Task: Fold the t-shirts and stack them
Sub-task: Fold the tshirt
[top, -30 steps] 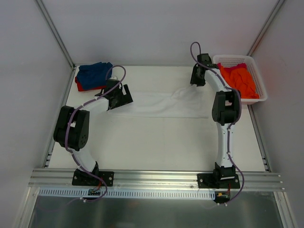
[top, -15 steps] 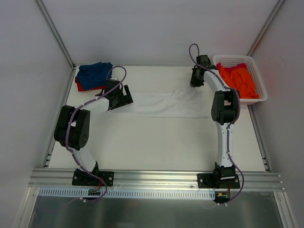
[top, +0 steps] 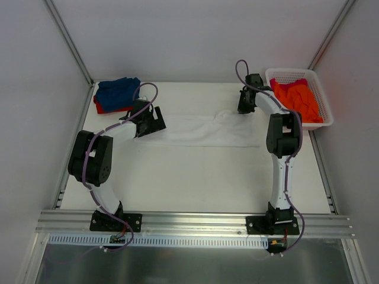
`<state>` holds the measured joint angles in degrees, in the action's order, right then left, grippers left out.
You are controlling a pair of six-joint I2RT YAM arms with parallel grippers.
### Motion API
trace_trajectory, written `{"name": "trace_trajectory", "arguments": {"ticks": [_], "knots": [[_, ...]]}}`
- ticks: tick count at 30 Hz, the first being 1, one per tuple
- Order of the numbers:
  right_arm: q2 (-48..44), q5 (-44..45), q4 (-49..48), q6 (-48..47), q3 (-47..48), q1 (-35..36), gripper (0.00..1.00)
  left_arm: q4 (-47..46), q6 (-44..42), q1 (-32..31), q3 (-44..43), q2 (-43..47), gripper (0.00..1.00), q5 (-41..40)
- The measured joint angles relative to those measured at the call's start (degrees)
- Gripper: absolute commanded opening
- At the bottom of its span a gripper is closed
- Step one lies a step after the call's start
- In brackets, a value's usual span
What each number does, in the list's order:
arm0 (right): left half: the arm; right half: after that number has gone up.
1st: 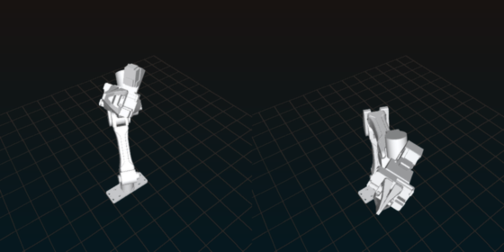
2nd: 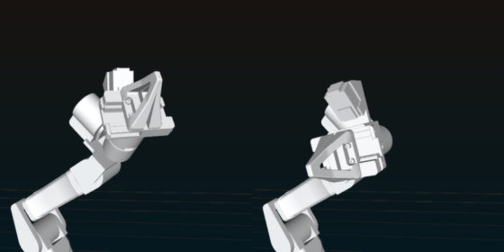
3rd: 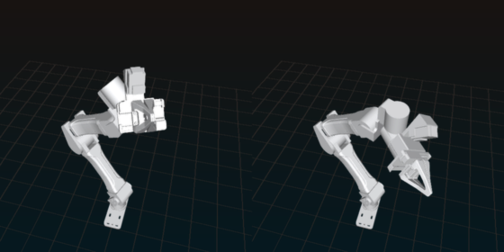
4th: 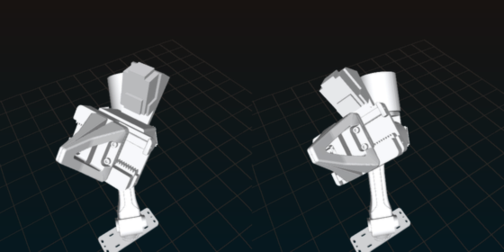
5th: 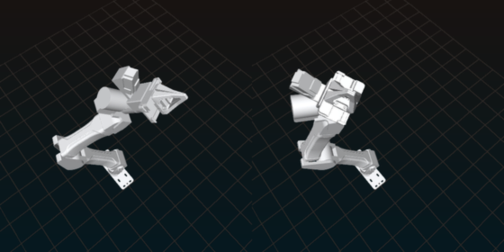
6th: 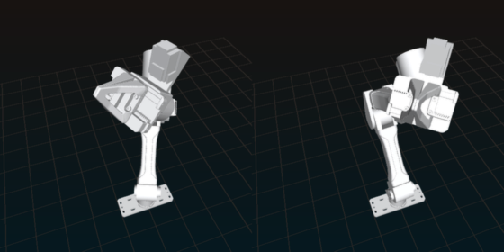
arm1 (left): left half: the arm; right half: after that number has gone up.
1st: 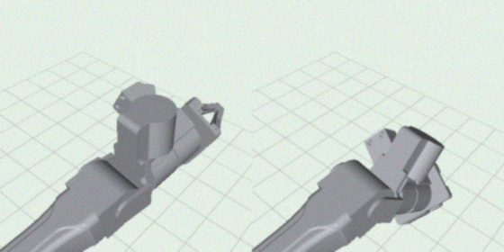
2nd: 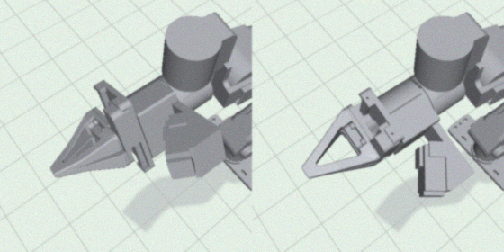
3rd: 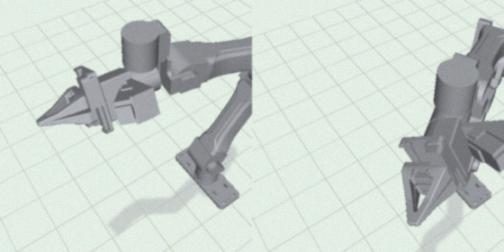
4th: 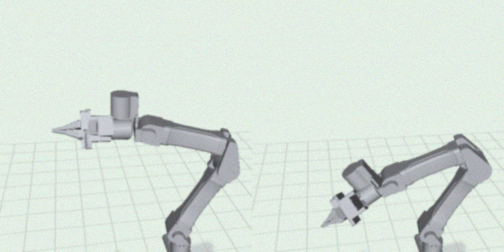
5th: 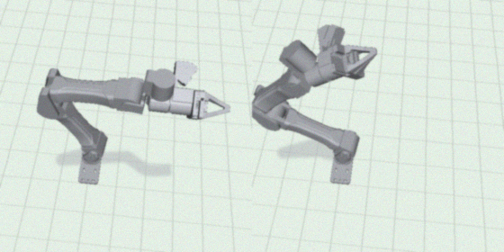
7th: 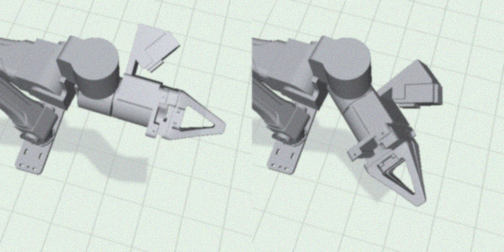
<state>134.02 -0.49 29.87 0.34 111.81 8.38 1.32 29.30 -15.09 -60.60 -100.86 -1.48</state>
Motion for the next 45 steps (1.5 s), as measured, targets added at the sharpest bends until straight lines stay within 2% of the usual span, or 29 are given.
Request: {"name": "trace_trajectory", "arguments": {"ticks": [11, 23, 33, 39, 40, 41, 43, 44, 45], "knots": [[-11.89, 0.22, -1.31, -0.02, -11.50, 0.87, 0.00, 0.02, 0.04, -0.74, 0.00, 0.00, 0.91, 0.00], [-13.51, 2.16, -2.34, -0.61, -11.89, 1.86, 0.00, 0.04, 0.04, -1.09, 0.00, 0.00, 0.91, 0.00], [-21.81, 3.32, -3.39, -0.57, -21.64, 5.95, 0.00, 0.04, 0.04, -1.11, 0.00, 0.00, 0.91, 0.00], [-22.69, 3.52, -3.52, 0.68, -24.83, 7.78, 0.00, 0.04, 0.04, -1.11, 0.00, 0.00, 0.91, -0.02], [-22.69, 3.52, -3.54, 0.90, -25.49, 7.91, 0.02, 0.04, 0.04, -1.11, 0.00, 0.00, 0.91, -0.02], [-22.69, 3.54, -3.58, 1.16, -26.18, 8.02, 0.09, 0.02, 0.04, -1.11, 0.00, 0.00, 0.91, -0.02], [-22.73, 3.72, -3.54, 1.97, -27.61, 8.26, 0.16, 0.04, 0.04, -1.11, 0.00, 0.00, 0.91, -0.02], [-22.75, 3.91, -3.54, 2.21, -28.26, 8.33, 0.24, 0.04, 0.04, -1.11, 0.00, 0.00, 0.91, -0.02], [-22.84, 4.24, -3.56, 2.56, -28.92, 8.39, 0.27, 0.04, 0.04, -1.11, 0.00, 0.00, 0.91, -0.02]]}}
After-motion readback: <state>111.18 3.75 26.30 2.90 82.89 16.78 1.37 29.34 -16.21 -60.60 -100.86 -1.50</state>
